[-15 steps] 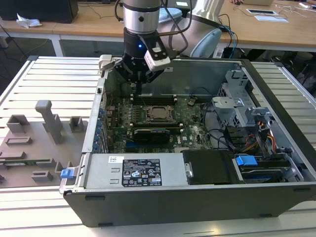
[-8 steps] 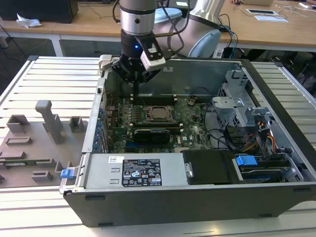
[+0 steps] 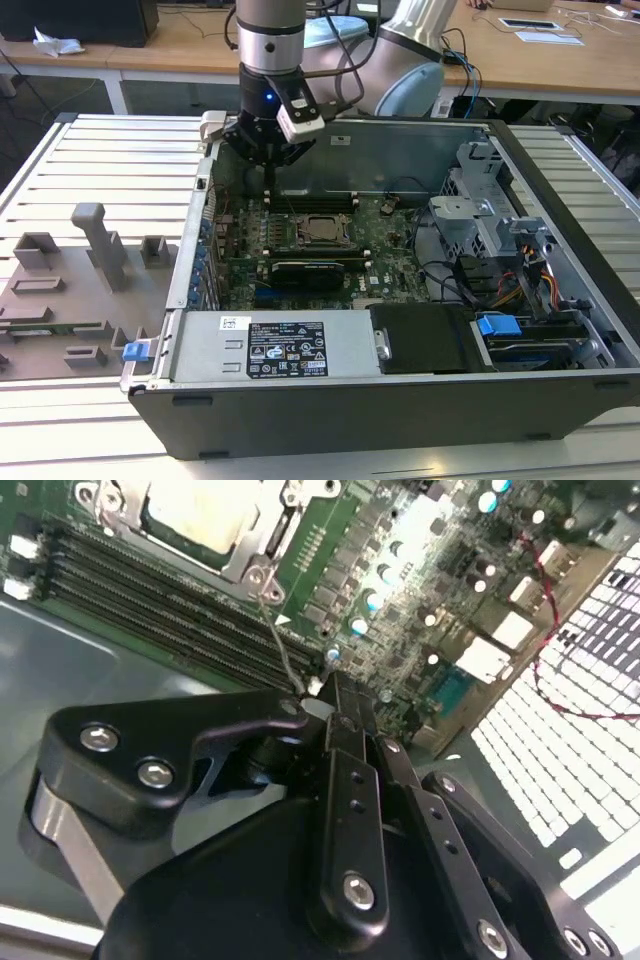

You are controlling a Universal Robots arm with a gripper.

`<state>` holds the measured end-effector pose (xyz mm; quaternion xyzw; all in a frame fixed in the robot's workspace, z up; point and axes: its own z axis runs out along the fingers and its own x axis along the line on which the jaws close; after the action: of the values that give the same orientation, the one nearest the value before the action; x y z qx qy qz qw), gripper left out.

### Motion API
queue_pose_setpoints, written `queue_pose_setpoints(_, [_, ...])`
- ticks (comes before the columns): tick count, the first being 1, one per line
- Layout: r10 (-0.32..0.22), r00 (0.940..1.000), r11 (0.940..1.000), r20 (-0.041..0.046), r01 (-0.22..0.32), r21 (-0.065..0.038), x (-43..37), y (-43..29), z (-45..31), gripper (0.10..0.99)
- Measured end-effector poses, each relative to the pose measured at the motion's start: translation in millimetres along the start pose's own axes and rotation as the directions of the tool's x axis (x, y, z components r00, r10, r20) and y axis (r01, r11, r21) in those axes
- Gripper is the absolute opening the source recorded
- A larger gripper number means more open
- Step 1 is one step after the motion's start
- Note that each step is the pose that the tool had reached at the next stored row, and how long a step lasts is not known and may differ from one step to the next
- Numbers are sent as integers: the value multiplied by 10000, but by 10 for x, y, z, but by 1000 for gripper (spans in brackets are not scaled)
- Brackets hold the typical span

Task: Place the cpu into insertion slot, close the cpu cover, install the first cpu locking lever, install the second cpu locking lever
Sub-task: 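Install the first cpu locking lever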

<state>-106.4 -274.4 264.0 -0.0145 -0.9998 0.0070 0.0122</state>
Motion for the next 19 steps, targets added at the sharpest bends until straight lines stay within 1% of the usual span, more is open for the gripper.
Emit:
queue_pose_setpoints(2, [0, 10000, 10000, -2, 0, 0, -52, 1, 3, 110])
queue_pose_setpoints(5, [0, 10000, 10000, -3, 0, 0, -107, 3, 6, 110])
queue_pose_setpoints(6, [-1, 10000, 10000, -3, 1, 0, -142, 4, 8, 110])
queue_pose_setpoints(8, [-1, 10000, 10000, -6, 1, 0, -238, 7, 9, 110])
queue_pose_setpoints(9, [-1, 10000, 10000, -8, 1, 0, -263, 8, 9, 110])
queue_pose_setpoints(11, [-1, 10000, 10000, -15, 1, 0, -348, 10, 10, 110])
queue_pose_setpoints(13, [0, 10000, 10000, -23, 0, 0, -407, 12, 11, 110])
queue_pose_setpoints(14, [-1, 10000, 10000, -29, 1, 0, -451, 13, 12, 110])
queue_pose_setpoints(16, [0, 10000, 10000, -40, 0, 1, -515, 15, 12, 110])
queue_pose_setpoints(18, [-2, 10000, 10000, -48, 2, 2, -560, 16, 13, 110])
queue_pose_setpoints(19, [0, 10000, 10000, -54, 0, 2, -596, 18, 15, 110])
